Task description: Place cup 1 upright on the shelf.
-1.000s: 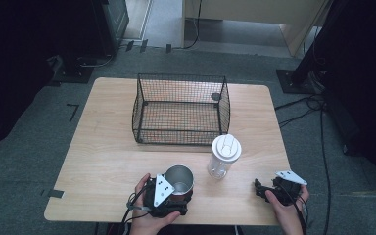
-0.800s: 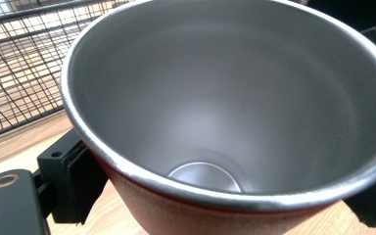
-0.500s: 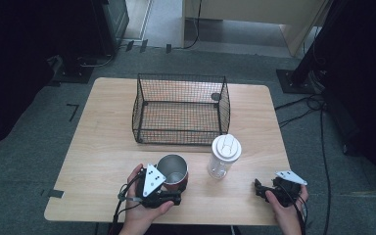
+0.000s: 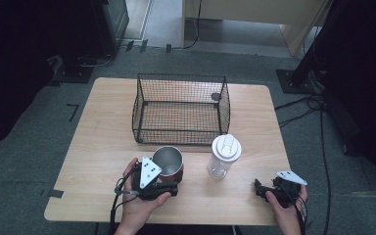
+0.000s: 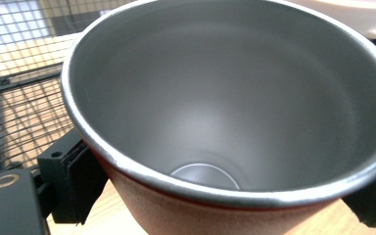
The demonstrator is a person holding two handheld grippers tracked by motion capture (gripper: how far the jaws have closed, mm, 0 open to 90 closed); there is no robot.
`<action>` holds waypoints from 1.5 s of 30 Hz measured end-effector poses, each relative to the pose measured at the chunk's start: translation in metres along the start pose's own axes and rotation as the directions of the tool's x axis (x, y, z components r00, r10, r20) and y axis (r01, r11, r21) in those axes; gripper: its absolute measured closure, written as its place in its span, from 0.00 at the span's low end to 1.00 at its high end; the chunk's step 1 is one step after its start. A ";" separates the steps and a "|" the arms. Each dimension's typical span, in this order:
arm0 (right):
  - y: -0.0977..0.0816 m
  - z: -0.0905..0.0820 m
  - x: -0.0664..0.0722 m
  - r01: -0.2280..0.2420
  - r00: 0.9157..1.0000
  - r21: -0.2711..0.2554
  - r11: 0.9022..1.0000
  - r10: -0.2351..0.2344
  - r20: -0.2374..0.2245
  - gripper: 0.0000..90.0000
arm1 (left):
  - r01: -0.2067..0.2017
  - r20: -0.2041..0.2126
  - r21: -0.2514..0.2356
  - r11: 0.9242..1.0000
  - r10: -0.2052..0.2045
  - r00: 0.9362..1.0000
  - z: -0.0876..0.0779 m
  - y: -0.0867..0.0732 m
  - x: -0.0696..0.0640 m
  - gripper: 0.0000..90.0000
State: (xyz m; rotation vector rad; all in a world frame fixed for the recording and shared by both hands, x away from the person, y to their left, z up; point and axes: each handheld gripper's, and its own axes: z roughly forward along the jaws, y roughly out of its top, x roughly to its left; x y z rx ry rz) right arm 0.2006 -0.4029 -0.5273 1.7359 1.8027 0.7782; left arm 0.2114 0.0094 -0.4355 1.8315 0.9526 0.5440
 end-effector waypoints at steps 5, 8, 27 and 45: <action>-0.001 -0.001 0.001 0.005 1.000 -0.001 1.000 -0.005 -0.006 0.00 | 0.002 -0.030 0.002 1.000 -0.001 1.000 0.006 0.001 0.004 0.09; -0.001 -0.001 0.000 0.008 1.000 0.000 1.000 -0.008 -0.010 0.00 | 0.014 -0.036 -0.006 1.000 -0.014 0.999 0.008 0.004 0.005 0.09; 0.000 0.000 0.002 0.028 0.999 0.000 1.000 -0.028 -0.031 0.00 | 0.015 -0.113 -0.131 0.991 -0.030 0.993 0.001 0.048 0.019 0.09; 0.001 0.001 0.002 0.031 0.999 0.000 1.000 -0.031 -0.033 0.00 | 0.012 -0.181 -0.190 0.982 -0.047 0.982 0.018 0.070 0.041 0.09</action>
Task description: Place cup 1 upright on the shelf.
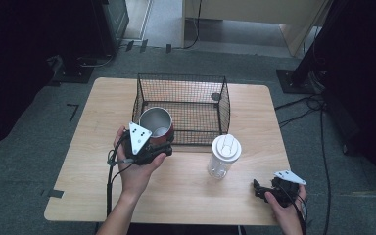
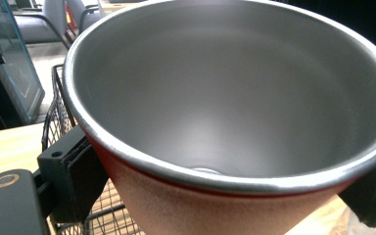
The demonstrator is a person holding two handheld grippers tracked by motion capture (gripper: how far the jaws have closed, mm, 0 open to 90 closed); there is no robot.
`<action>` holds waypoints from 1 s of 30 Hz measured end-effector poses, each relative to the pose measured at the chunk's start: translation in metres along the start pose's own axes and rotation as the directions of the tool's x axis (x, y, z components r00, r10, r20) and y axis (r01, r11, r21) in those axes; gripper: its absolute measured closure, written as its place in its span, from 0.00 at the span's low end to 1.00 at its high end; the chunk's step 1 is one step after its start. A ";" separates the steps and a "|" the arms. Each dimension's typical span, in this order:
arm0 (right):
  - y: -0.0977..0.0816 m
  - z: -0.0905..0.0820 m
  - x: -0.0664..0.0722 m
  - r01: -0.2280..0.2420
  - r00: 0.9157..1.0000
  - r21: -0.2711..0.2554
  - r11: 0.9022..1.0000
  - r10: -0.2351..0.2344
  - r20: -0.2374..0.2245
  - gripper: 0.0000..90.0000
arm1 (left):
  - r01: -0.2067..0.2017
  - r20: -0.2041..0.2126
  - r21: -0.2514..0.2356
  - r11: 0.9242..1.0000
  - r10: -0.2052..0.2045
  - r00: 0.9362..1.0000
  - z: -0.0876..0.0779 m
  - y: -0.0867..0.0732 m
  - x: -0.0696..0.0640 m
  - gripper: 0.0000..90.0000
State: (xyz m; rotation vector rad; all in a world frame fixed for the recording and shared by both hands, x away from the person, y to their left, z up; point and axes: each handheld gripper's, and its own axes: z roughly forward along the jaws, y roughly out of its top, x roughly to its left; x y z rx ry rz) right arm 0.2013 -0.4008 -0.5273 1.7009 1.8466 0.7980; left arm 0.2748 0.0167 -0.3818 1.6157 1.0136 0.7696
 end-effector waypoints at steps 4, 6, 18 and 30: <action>0.000 0.000 0.000 0.007 1.000 0.000 1.000 -0.007 -0.010 0.00 | 0.009 -0.007 -0.005 1.000 -0.009 1.000 0.006 0.002 0.001 0.09; 0.000 0.000 0.001 0.006 1.000 0.000 1.000 -0.006 -0.012 0.00 | 0.015 -0.009 -0.006 1.000 -0.015 1.000 0.009 0.003 0.003 0.09; 0.000 0.000 0.001 0.013 1.000 -0.001 1.000 -0.013 -0.016 0.00 | 0.051 -0.023 -0.012 0.999 -0.051 0.998 0.023 0.007 0.012 0.09; 0.000 0.000 0.001 0.010 1.000 -0.001 1.000 -0.010 -0.017 0.00 | 0.047 -0.075 -0.014 0.999 -0.048 0.996 0.053 0.009 0.019 0.09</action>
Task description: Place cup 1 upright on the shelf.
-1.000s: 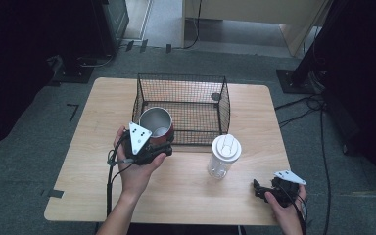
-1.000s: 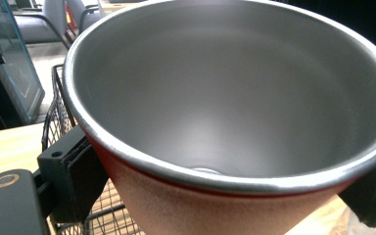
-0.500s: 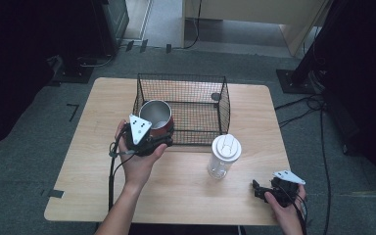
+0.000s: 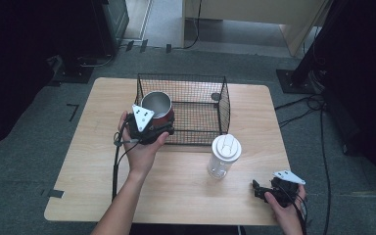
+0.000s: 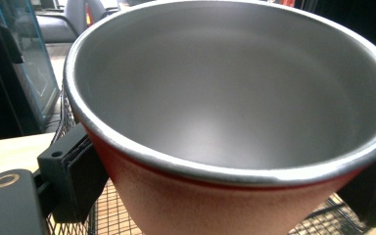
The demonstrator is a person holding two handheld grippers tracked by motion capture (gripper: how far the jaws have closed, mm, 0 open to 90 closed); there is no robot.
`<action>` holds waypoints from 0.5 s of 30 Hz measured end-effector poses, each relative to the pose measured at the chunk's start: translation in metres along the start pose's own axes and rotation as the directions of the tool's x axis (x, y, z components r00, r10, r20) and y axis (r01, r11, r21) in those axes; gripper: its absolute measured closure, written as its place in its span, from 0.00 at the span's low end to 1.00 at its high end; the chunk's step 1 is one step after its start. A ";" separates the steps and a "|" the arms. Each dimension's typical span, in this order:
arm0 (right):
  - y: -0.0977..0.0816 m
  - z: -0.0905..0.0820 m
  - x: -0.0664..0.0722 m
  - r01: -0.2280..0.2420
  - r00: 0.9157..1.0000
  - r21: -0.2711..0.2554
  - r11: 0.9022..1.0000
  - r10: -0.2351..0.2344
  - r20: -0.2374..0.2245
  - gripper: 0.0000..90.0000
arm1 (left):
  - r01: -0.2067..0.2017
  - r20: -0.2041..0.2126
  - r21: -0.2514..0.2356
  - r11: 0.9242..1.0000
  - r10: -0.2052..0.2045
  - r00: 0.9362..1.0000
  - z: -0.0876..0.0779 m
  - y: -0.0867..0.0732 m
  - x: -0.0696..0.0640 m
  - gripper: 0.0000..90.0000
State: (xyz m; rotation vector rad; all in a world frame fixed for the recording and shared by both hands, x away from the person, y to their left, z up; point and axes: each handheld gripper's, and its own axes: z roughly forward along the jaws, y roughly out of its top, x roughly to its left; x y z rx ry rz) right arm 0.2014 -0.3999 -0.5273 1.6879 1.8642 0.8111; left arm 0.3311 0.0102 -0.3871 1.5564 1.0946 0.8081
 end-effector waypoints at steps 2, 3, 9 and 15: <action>0.000 0.000 0.000 0.001 1.000 0.001 1.000 -0.001 0.000 0.00 | 0.014 -0.008 0.005 1.000 -0.014 1.000 0.005 -0.001 0.002 0.09; 0.000 0.000 0.000 0.001 1.000 0.001 1.000 -0.001 0.000 0.00 | 0.021 -0.013 0.008 1.000 -0.021 1.000 0.007 -0.002 0.003 0.09; 0.000 0.000 0.000 0.001 1.000 0.001 1.000 -0.001 -0.001 0.00 | 0.031 -0.039 0.021 0.999 -0.030 0.999 0.021 -0.003 0.008 0.09; 0.000 0.000 0.000 0.001 1.000 0.001 1.000 -0.001 -0.001 0.00 | 0.034 -0.061 0.052 0.998 -0.031 0.998 0.032 -0.008 0.013 0.09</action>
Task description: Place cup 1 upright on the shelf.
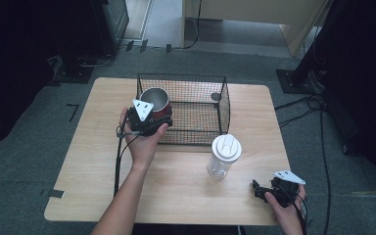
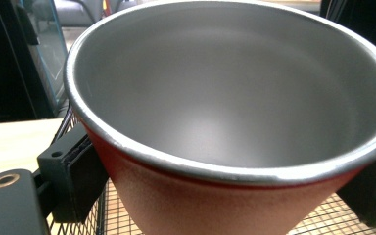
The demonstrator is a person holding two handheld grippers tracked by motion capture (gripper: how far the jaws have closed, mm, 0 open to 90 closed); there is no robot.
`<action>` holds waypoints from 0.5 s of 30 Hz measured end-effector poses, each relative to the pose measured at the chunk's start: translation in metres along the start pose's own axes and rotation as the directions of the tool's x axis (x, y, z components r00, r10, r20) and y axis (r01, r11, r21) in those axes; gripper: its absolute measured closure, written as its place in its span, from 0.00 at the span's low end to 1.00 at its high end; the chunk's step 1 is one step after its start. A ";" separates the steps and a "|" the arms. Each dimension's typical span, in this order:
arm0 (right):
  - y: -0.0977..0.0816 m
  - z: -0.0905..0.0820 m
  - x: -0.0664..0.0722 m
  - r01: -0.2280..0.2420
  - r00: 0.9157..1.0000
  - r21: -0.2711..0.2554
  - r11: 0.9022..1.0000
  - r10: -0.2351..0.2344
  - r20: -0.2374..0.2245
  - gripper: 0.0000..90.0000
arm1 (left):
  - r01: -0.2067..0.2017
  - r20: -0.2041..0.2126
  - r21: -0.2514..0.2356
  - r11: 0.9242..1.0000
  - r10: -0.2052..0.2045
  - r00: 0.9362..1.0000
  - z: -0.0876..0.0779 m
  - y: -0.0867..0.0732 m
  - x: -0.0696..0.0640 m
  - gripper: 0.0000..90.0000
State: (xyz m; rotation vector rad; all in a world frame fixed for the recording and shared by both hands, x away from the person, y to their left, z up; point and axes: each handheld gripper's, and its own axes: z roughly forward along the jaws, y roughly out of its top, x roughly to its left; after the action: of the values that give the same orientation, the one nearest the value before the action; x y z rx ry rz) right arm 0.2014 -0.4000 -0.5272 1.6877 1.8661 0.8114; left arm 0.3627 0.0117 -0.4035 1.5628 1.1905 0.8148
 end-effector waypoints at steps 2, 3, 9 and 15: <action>0.000 0.000 0.000 0.000 1.000 0.000 1.000 0.000 -0.001 0.00 | -0.006 -0.005 0.016 1.000 0.006 1.000 0.004 -0.003 0.000 0.09; 0.000 0.000 0.000 0.000 1.000 0.000 1.000 0.000 -0.001 0.00 | -0.006 -0.006 0.020 1.000 0.006 1.000 0.005 -0.004 0.000 0.09; 0.000 0.000 0.000 0.000 1.000 0.000 1.000 0.000 0.000 0.00 | -0.008 -0.007 0.047 0.999 0.008 1.000 0.012 -0.008 0.000 0.09; 0.000 0.000 0.000 0.000 1.000 0.000 1.000 0.000 0.000 0.00 | -0.009 -0.028 0.088 0.996 0.012 1.000 0.018 -0.012 0.000 0.09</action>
State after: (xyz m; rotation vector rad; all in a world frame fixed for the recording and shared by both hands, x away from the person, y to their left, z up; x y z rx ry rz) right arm 0.2013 -0.4001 -0.5272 1.6873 1.8663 0.8120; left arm 0.3753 0.0071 -0.4207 1.6347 1.2547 0.8033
